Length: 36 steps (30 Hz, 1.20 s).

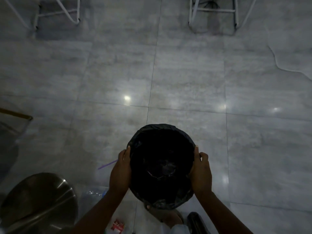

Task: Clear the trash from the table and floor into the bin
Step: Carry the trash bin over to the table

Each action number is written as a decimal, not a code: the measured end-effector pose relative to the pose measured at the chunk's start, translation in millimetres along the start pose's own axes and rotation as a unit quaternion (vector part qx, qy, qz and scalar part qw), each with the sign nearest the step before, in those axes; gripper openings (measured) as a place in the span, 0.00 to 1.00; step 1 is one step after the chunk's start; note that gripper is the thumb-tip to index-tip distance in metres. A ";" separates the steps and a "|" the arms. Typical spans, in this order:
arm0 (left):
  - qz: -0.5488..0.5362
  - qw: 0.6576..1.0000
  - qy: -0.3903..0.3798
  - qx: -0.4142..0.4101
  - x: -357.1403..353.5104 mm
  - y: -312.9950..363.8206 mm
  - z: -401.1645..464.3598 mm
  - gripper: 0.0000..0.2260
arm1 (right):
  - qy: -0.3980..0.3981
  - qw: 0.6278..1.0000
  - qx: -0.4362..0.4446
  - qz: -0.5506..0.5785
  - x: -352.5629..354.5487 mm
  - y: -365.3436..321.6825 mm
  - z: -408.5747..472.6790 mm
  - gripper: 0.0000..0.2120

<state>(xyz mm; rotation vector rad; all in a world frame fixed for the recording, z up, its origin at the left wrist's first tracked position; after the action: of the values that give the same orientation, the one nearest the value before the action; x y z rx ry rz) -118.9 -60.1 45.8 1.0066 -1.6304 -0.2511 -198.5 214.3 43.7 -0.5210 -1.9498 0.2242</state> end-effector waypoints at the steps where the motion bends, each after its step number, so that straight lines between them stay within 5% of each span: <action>1: -0.001 1.000 0.008 -0.003 18.2 9.7 -4.1 0.29 | -0.003 1.000 0.012 0.007 14.0 -13.6 -5.3 0.21; 6: -0.023 0.997 0.073 0.027 119.0 60.2 -28.2 0.24 | 0.015 0.996 0.071 0.050 89.8 -82.8 -39.9 0.33; 11: -0.016 0.993 0.120 -0.005 213.0 118.4 -62.7 0.27 | 0.077 0.988 0.124 0.056 173.4 -153.6 -79.0 0.16; 15: -0.047 0.981 0.187 -0.012 285.4 159.8 -97.7 0.32 | 0.129 0.963 0.234 0.041 227.0 -203.1 -105.0 0.29; 21: -0.069 0.947 0.312 -0.026 389.8 191.6 -168.6 0.20 | 0.178 0.924 0.329 0.079 316.9 -296.4 -165.7 0.30; 36: -0.019 0.822 0.563 0.086 516.6 178.4 -415.7 0.17 | 0.048 0.822 0.544 0.160 363.7 -458.9 -350.9 0.27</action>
<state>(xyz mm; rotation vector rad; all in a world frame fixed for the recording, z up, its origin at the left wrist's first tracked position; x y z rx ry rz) 169.8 -180.6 657.0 1.0113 -0.5347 0.4313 -126.9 -54.5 667.1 -0.0630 -1.3093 1.3923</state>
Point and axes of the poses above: each hand's wrist, its own z-axis towards the middle knuckle, its own x-axis out of the back of the hand, y = z × x, the point moved 6 cm from there along z, towards the middle knuckle, and after that the axes turned 11 degrees about -z, right-handed, at the moved point
